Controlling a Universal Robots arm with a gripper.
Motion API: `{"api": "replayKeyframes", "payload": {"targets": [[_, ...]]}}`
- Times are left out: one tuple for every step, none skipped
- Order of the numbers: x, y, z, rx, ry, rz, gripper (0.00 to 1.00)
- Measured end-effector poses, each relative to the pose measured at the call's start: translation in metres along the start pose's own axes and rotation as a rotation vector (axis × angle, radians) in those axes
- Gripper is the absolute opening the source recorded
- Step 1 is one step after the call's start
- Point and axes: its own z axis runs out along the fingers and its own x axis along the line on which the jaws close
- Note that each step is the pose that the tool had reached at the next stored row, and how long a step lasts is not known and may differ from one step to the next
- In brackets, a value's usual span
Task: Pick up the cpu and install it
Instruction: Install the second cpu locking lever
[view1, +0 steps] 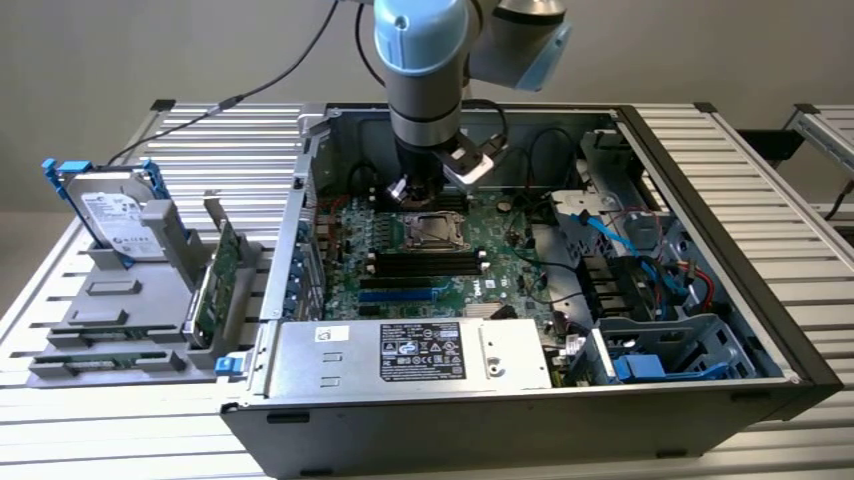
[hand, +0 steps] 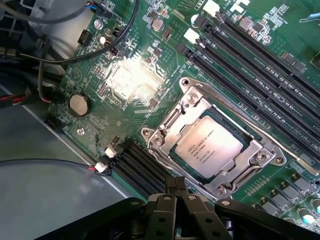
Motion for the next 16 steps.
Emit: {"api": "replayKeyframes", "payload": {"targets": [[0.0, 0.0006, -0.0011, -0.001, 0.0012, 0.005, 0.11], [-0.001, 0.0013, -0.0023, -0.002, 0.0021, 0.01, 0.11], [-0.001, 0.0021, -0.0034, -0.0029, 0.0028, 0.015, 0.11], [-0.002, 0.0028, -0.0045, -0.0039, 0.0033, 0.02, 0.11], [-0.002, 0.0036, -0.0057, -0.0046, 0.0037, 0.024, 0.11], [-0.003, 0.0046, -0.0071, -0.0051, 0.004, 0.027, 0.11], [-0.003, 0.0057, -0.0084, -0.0053, 0.0044, 0.03, 0.11], [-0.004, 0.0068, -0.0098, -0.0054, 0.0047, 0.033, 0.11], [-0.005, 0.008, -0.0111, -0.0054, 0.0052, 0.035, 0.11], [-0.006, 0.0092, -0.0125, -0.0053, 0.0057, 0.037, 0.11], [-0.006, 0.0104, -0.0139, -0.005, 0.0061, 0.039, 0.11], [-0.007, 0.0115, -0.0153, -0.0045, 0.0067, 0.041, 0.11], [-0.008, 0.0125, -0.0168, -0.0039, 0.0071, 0.042, 0.11], [-0.009, 0.0132, -0.0185, -0.0033, 0.0075, 0.043, 0.11], [-0.009, 0.0136, -0.0209, -0.0023, 0.0078, 0.043, 0.11], [-0.01, 0.0138, -0.0236, -0.0013, 0.0082, 0.044, 0.11]]}}
